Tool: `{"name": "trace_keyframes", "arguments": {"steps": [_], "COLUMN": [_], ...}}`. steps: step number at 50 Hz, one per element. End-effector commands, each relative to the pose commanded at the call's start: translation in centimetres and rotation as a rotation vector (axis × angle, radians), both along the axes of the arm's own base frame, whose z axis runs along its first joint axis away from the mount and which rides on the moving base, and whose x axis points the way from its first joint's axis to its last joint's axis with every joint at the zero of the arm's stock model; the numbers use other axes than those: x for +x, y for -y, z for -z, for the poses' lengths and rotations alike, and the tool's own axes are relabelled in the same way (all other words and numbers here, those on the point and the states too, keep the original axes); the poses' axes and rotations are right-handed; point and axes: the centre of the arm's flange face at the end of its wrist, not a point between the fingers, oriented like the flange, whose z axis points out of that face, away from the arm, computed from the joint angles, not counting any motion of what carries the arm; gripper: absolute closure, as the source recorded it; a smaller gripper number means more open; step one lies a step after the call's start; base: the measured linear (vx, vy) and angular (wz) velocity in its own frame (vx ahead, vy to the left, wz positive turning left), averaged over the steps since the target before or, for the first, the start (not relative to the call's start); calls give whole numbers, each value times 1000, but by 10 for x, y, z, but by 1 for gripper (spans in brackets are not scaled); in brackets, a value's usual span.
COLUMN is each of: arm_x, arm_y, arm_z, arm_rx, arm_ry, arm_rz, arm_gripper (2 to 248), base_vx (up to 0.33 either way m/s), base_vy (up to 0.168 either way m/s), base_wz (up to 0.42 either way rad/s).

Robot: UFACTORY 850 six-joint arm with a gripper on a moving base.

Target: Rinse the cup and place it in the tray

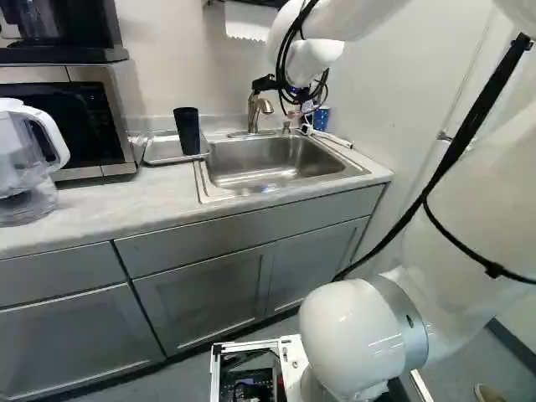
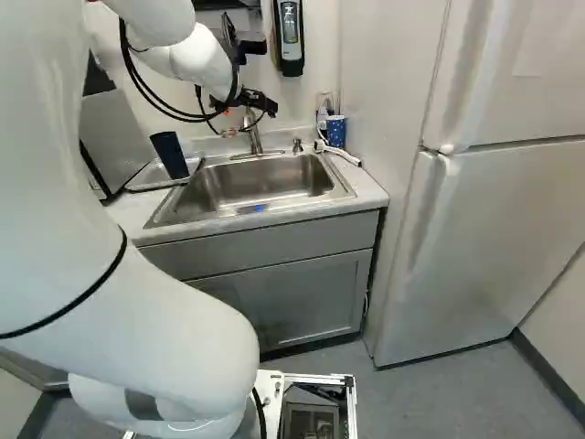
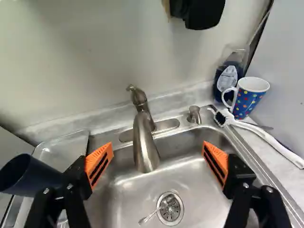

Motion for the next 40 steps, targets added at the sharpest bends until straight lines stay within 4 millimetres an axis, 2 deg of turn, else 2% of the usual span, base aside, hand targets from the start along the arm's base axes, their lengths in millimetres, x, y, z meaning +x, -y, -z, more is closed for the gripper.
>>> {"name": "trace_keyframes", "arguments": {"steps": [21, 40], "arm_x": [-33, -64], "arm_y": [20, 25], "arm_z": [12, 22], "arm_rx": [9, 19], "arm_ry": [-127, -238], "arm_rz": [14, 3], "arm_gripper": [3, 3], "base_vx": [0, 0], "base_vy": [0, 0], "base_wz": [0, 0]}}
